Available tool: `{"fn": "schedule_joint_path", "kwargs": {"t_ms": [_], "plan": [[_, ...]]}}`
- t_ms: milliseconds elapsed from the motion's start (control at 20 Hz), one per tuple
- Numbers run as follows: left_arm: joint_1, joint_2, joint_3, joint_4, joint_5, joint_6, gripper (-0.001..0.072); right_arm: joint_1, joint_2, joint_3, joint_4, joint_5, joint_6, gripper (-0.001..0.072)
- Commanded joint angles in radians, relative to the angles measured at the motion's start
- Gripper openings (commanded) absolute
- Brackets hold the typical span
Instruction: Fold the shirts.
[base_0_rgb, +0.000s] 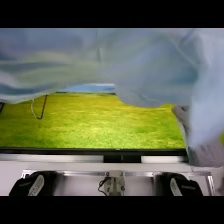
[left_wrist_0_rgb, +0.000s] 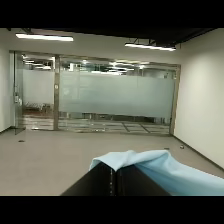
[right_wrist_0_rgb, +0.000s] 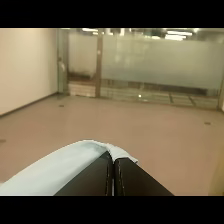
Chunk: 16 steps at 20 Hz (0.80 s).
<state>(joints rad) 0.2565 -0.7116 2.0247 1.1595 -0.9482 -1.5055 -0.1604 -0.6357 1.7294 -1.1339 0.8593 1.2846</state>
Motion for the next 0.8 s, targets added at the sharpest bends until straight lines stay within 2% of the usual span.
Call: {"fn": "schedule_joint_path", "kwargs": {"t_ms": [0,200,350,500,750], "plan": [[0.0,0.035,0.021,0.092,-0.152,-0.044,0.0023,-0.001,0.056,0.008,-0.08,0.075,0.048,0.0052],[0.0,0.03,-0.061,0.106,-0.259,-0.043,0.0024,-0.001,0.016,0.008,-0.161,0.183,0.065,0.0052],[0.0,0.008,-0.21,0.106,-0.263,-0.005,0.0024,0.0,-0.079,0.008,-0.157,0.226,0.063,0.0052],[0.0,-0.079,-0.339,0.106,-0.262,0.009,0.0024,0.0,-0.234,0.008,-0.147,0.265,0.064,0.0052],[-0.002,-0.316,-0.529,0.105,-0.254,0.01,0.0023,0.001,-0.588,-0.001,-0.109,0.481,0.07,0.0052]]}}
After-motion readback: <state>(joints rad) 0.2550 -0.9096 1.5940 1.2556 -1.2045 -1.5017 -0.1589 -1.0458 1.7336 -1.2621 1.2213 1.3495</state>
